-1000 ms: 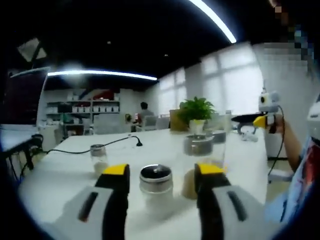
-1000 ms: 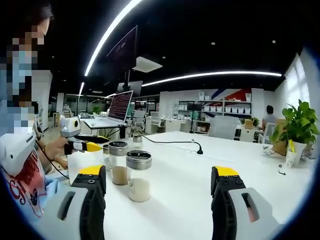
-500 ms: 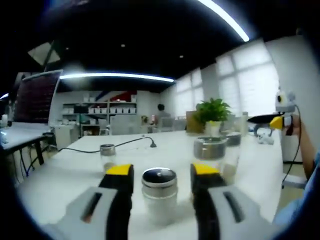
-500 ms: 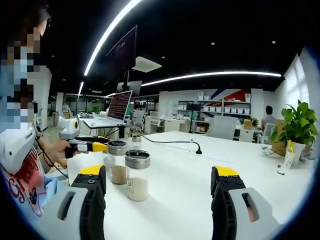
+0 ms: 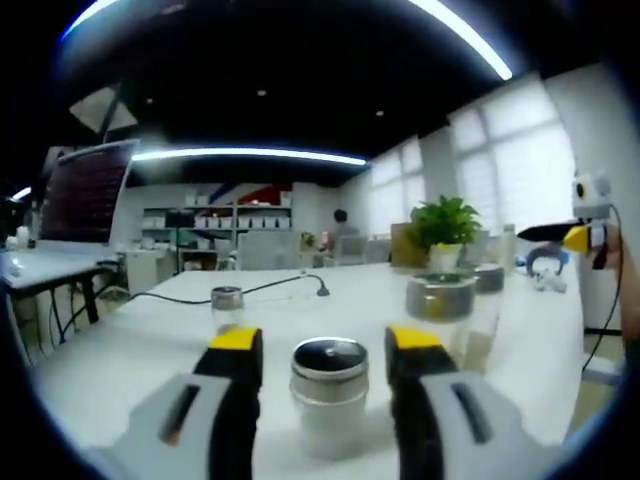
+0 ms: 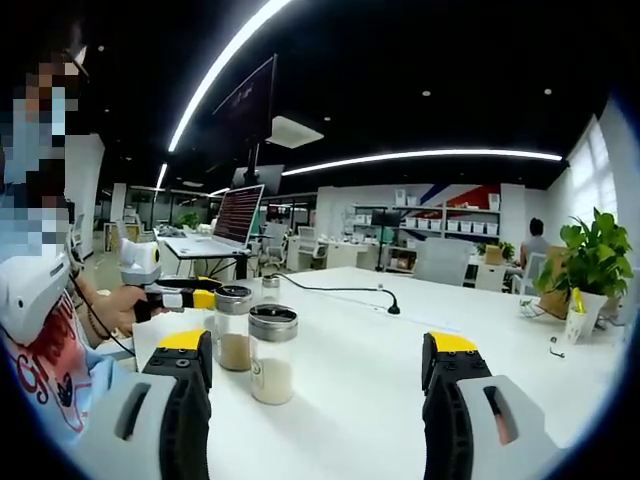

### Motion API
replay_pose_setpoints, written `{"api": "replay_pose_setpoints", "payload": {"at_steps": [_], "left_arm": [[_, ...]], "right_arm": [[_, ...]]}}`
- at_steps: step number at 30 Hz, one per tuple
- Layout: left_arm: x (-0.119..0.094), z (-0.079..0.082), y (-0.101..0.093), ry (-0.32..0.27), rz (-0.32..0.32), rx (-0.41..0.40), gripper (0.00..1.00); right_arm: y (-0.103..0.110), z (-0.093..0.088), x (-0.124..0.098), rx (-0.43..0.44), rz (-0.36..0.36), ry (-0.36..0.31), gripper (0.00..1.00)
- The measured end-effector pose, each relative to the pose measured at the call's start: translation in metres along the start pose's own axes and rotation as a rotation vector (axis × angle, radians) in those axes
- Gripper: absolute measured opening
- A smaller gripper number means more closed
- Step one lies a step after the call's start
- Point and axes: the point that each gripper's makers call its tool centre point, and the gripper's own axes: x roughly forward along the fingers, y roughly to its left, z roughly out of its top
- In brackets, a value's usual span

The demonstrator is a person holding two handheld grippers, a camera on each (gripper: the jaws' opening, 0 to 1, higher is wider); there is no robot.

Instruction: Rotate the seasoning bottle until the label or dispensing opening points toward the visible target arrow and the bottle remains upright within the marked orientation range

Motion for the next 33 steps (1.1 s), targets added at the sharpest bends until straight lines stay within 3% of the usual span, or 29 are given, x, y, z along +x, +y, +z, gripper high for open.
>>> {"api": "replay_pose_setpoints", "payload": {"at_steps": [11,33], "left_arm": [[0.0024,-0.0038,-0.0042,0.007,-0.022,0.0,0.35],[-0.0017,-0.0054,-0.0062,0.019,-0.087,-0.022,0.33]], "right_arm": [[0.0041,0.0071,-0.0003,-0.008,0.001,-0.019,0.89],[0.0039,-0.0011,0.0049,0.015,0.01,0.004,0.89]]}}
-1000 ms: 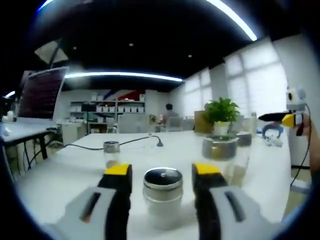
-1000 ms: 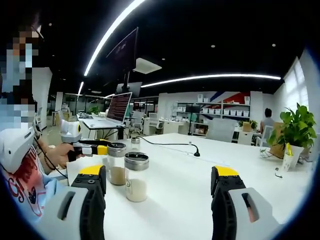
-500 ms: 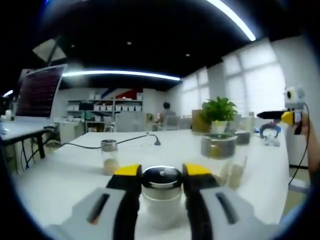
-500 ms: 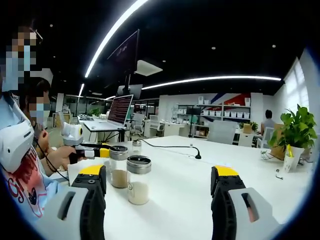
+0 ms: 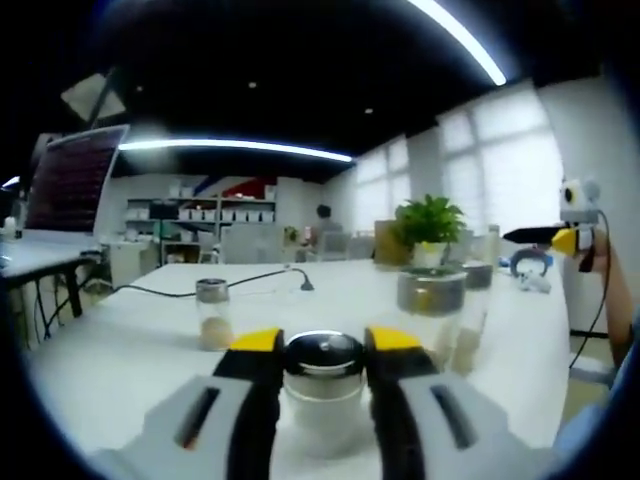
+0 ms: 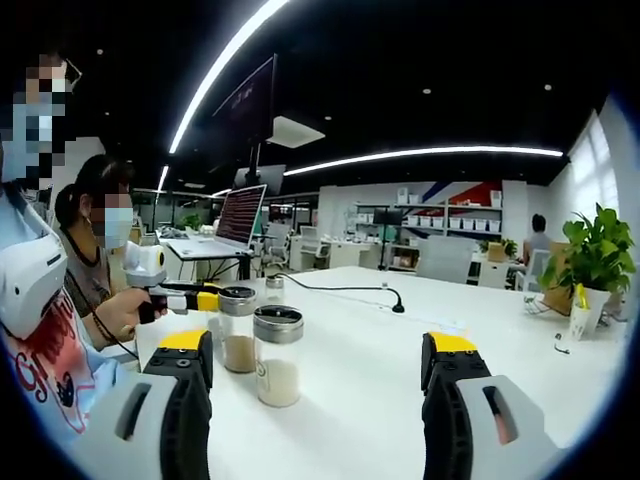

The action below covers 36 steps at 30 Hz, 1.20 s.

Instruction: Rotate the seasoning bottle until the label or dispensing opening points toward the visible target arrow and the bottle remains upright within the marked orientation range

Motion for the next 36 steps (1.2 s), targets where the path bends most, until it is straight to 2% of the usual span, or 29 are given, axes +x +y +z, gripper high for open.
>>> {"api": "replay_pose_setpoints", "payload": {"at_steps": [2,4,6,10,15,28,30,33,36], "left_arm": [[0.0,0.0,-0.001,0.004,-0.012,0.002,0.33],[-0.001,0.0,-0.001,0.006,-0.028,0.006,0.33],[-0.001,0.0,-0.002,0.011,-0.04,0.009,0.33],[-0.001,-0.001,-0.003,0.03,-0.081,0.01,0.33],[0.0,-0.002,-0.005,0.039,-0.136,0.028,0.33],[0.0,-0.003,-0.006,0.031,-0.253,0.034,0.33],[0.0,-0.003,-0.008,0.029,-0.293,0.032,0.33],[0.0,-0.002,-0.008,0.03,-0.339,0.027,0.33],[0.0,-0.003,-0.009,0.021,-0.371,0.029,0.33]], "right_arm": [[0.006,0.004,0.001,0.035,0.037,-0.028,0.88],[0.01,0.005,-0.002,0.033,0.053,-0.027,0.88],[0.01,0.004,-0.003,0.003,0.042,-0.015,0.88],[0.005,0.008,-0.005,0.013,0.025,-0.033,0.89],[0.004,0.004,-0.003,0.016,0.018,-0.017,0.89],[0.001,0.003,-0.002,0.037,0.018,-0.026,0.89],[0.003,0.002,-0.001,0.051,0.027,-0.027,0.88],[0.007,-0.006,0.0,0.032,0.035,0.014,0.88],[0.01,-0.006,0.003,0.01,0.035,0.019,0.88]]}}
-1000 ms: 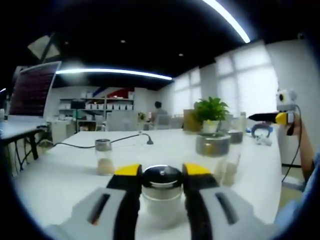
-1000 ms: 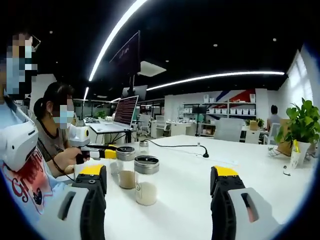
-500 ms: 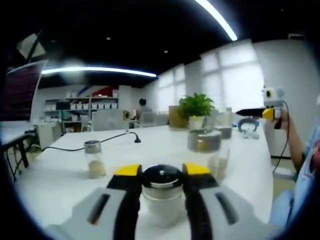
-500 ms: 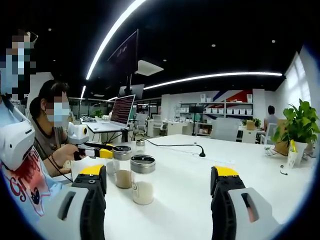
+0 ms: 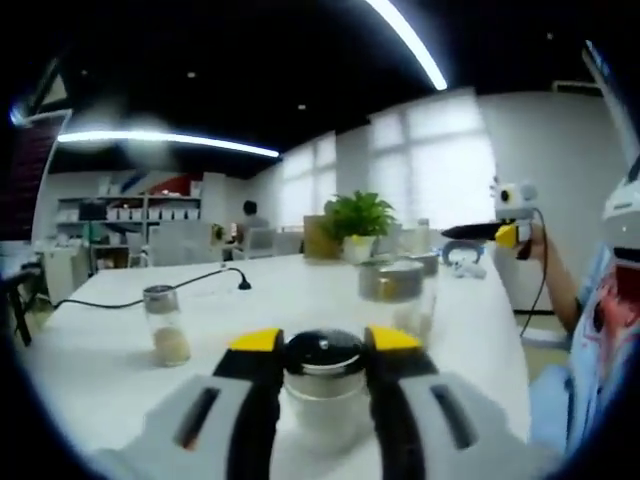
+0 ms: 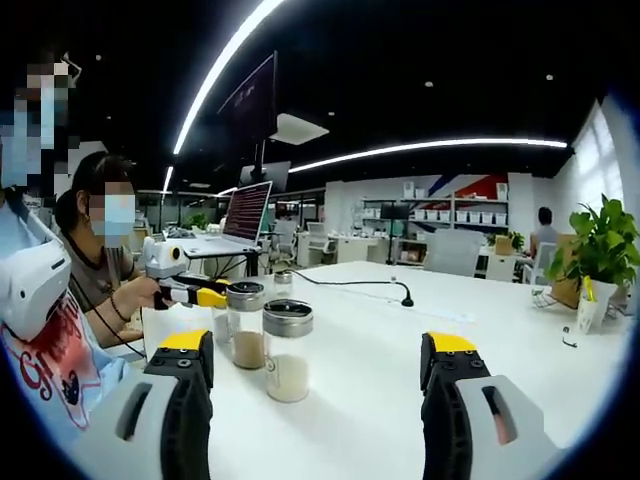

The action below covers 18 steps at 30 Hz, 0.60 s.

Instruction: Rotate the seasoning bottle until the label or dispensing opening points toward the visible target arrow and the bottle remains upright within the marked orientation range

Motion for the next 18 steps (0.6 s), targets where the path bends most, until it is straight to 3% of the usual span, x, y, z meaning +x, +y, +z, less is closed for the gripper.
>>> {"api": "replay_pose_setpoints", "payload": {"at_steps": [11,18], "left_arm": [[0.004,-0.001,-0.005,0.051,-0.156,0.014,0.33],[0.005,-0.002,-0.01,0.062,-0.259,0.051,0.33]], "right_arm": [[-0.004,0.002,0.002,0.038,0.005,-0.021,0.86],[-0.006,-0.001,0.0,-0.002,-0.013,0.007,0.87]]}}
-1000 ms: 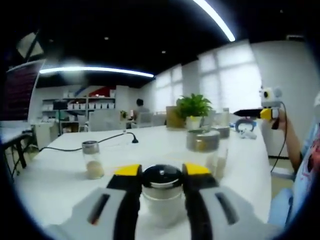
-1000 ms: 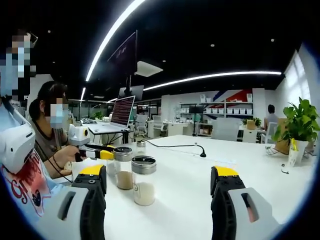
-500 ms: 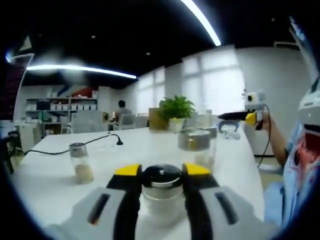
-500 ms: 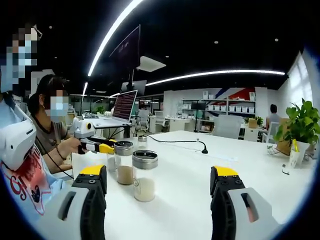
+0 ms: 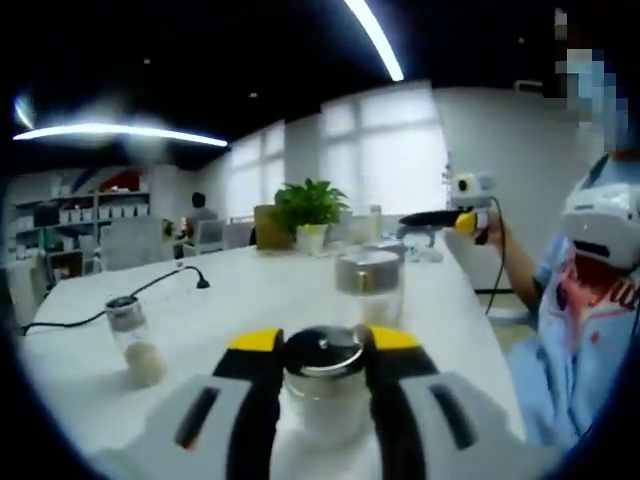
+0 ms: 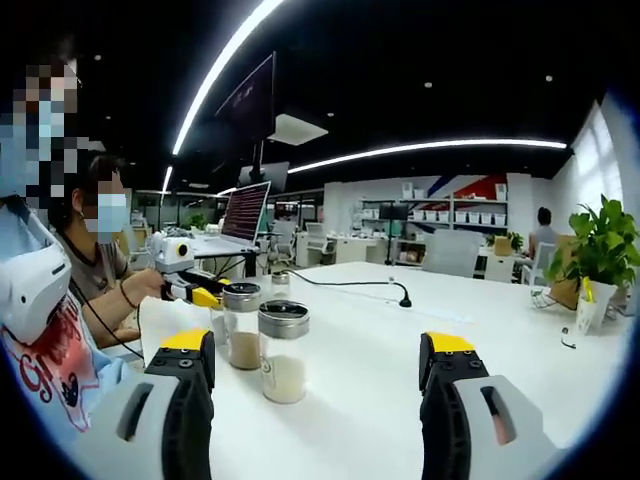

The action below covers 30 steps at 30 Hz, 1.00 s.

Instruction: Rotate the seasoning bottle until the label or dispensing opening points toward the visible target arrow and the bottle remains upright within the marked orientation range

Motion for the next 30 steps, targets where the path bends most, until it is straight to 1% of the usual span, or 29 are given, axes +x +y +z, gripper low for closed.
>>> {"api": "replay_pose_setpoints", "payload": {"at_steps": [4,11,15,17,18,23,26,28,29,30], "left_arm": [[0.0006,0.0005,-0.0002,-0.009,-0.038,-0.008,0.33],[0.0017,-0.0002,-0.0021,0.029,-0.093,0.003,0.33],[0.0012,-0.0009,-0.0037,0.04,-0.121,0.009,0.33],[0.0013,-0.0009,-0.0044,0.04,-0.126,0.022,0.33],[0.0008,-0.001,-0.0036,0.036,-0.129,0.01,0.33],[-0.0001,-0.0009,-0.0042,0.019,-0.154,-0.003,0.33],[-0.0002,-0.0006,-0.0054,0.011,-0.168,0.01,0.34],[0.0001,-0.0006,-0.0063,0.008,-0.166,0.015,0.34],[0.0003,-0.0014,-0.0068,0.015,-0.159,0.024,0.35],[0.0003,-0.0037,-0.006,0.031,-0.148,0.041,0.38]], "right_arm": [[0.0012,-0.0004,0.0002,0.011,0.011,-0.003,0.87],[-0.0034,0.0025,-0.0038,0.005,-0.006,-0.012,0.87],[-0.003,0.0017,-0.0041,0.003,-0.006,-0.008,0.87],[-0.0031,0.0023,-0.0044,0.002,-0.007,-0.01,0.87],[-0.0034,0.0026,-0.0045,0.001,-0.008,-0.01,0.87],[-0.0055,0.0025,-0.0044,0.006,-0.017,-0.01,0.87],[-0.0022,0.0028,-0.0031,0.02,0.0,-0.012,0.87],[-0.0019,0.0045,-0.0035,0.01,-0.004,-0.015,0.87],[-0.0021,0.0049,-0.0039,0.008,-0.006,-0.016,0.87],[-0.0027,0.0053,-0.0045,0.006,-0.008,-0.017,0.87]]}}
